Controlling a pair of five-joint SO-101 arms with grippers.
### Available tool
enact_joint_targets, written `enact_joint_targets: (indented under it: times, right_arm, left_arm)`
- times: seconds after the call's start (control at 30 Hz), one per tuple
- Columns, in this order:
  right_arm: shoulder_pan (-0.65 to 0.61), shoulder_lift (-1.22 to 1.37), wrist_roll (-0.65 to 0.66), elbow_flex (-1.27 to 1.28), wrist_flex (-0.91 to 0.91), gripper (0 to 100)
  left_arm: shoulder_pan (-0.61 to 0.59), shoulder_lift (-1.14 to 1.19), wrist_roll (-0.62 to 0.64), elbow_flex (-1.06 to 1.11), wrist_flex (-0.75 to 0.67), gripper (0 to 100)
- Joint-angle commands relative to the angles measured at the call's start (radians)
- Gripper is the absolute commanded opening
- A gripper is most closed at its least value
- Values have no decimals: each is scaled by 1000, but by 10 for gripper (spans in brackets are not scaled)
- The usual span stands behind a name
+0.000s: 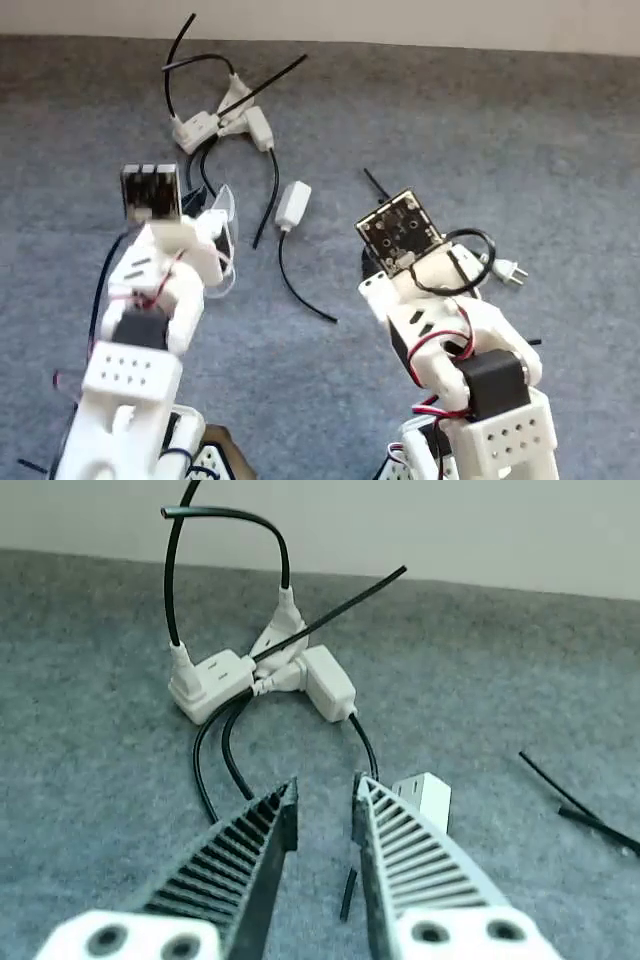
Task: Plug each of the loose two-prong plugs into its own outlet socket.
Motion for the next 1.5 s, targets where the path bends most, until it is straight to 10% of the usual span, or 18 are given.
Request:
enact_joint_targets:
  times: [0.0, 0.7, 1.47]
  right_arm:
    - [10, 8, -12, 33, -10, 8]
    - [10, 8, -12, 239, -180, 8]
    - [10, 8, -12, 240, -179, 8]
  left_arm:
    - [33, 248, 6, -242, 126, 120]
    - [188, 1015, -137, -584, -115, 120]
    - [220, 1481, -5, -1179, 390, 120]
